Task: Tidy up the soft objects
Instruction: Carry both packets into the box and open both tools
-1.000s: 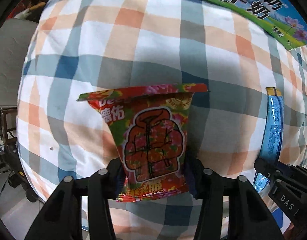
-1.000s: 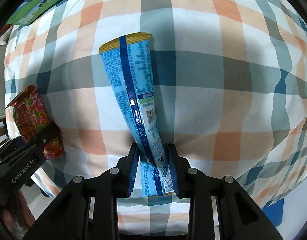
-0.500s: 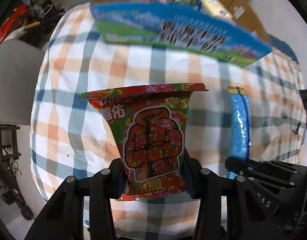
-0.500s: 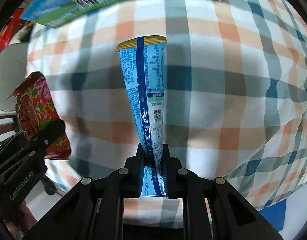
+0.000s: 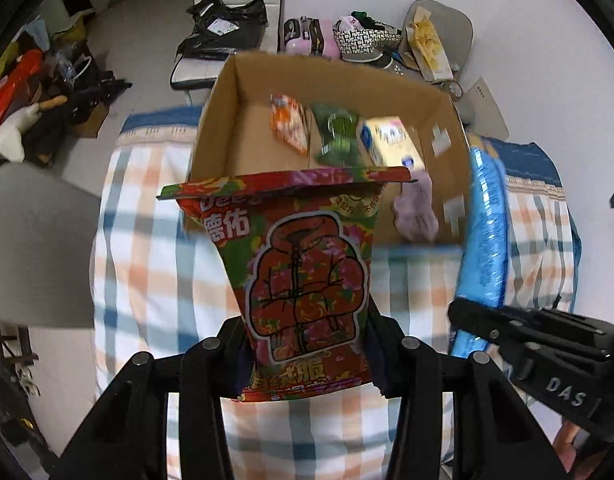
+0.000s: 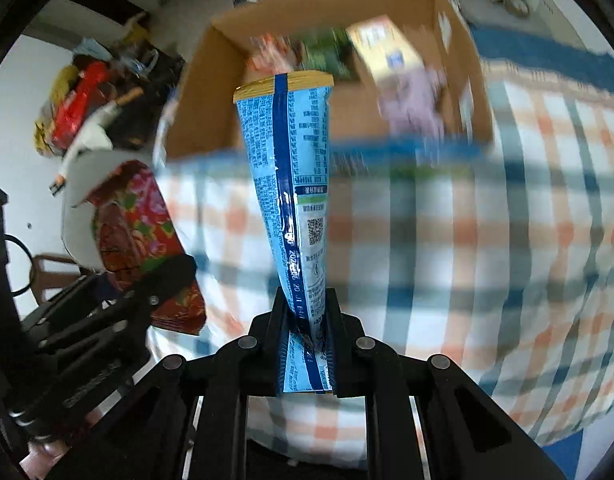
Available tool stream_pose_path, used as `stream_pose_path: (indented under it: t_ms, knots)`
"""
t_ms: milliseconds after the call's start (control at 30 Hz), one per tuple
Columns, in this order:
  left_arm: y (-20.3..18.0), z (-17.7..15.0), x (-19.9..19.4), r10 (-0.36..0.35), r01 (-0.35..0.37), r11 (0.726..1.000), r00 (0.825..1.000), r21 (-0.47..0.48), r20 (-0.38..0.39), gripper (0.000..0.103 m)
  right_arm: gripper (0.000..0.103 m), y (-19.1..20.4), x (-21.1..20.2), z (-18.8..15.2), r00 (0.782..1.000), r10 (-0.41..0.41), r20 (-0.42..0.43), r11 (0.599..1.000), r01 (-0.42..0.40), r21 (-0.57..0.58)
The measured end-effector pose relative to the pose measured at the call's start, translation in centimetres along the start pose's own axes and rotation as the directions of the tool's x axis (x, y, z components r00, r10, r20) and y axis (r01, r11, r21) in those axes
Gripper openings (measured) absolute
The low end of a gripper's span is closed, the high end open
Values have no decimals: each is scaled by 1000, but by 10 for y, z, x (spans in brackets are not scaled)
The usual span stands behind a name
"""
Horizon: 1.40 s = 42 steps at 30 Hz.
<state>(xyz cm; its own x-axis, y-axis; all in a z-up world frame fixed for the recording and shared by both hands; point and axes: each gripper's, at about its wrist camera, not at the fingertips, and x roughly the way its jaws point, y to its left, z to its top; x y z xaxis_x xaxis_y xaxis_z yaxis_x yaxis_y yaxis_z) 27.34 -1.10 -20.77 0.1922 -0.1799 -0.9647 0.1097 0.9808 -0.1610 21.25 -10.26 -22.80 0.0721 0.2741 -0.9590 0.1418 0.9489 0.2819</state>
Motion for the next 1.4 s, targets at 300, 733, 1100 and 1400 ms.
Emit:
stream_pose_path:
  t_ms: [300,733,1100,1400]
  knots:
    - [17,87,53,42,-41,999,993,5,-113,42,17,5,-16,115,998,-39,53,999,37,35]
    - [30,122,157,33,-33,999,943,7,-332,43,17,-33,88,196,986,-149,-79,980,158,119]
    - [29,127,178,73,-73,997,921,14,-382,45,21,-54,137,215,967,-179,-184,970,204,129]
    - [27,122,142,64,-70,998,945,-8,-321,49,51,-56,121,215,967,-185,-175,973,205,105]
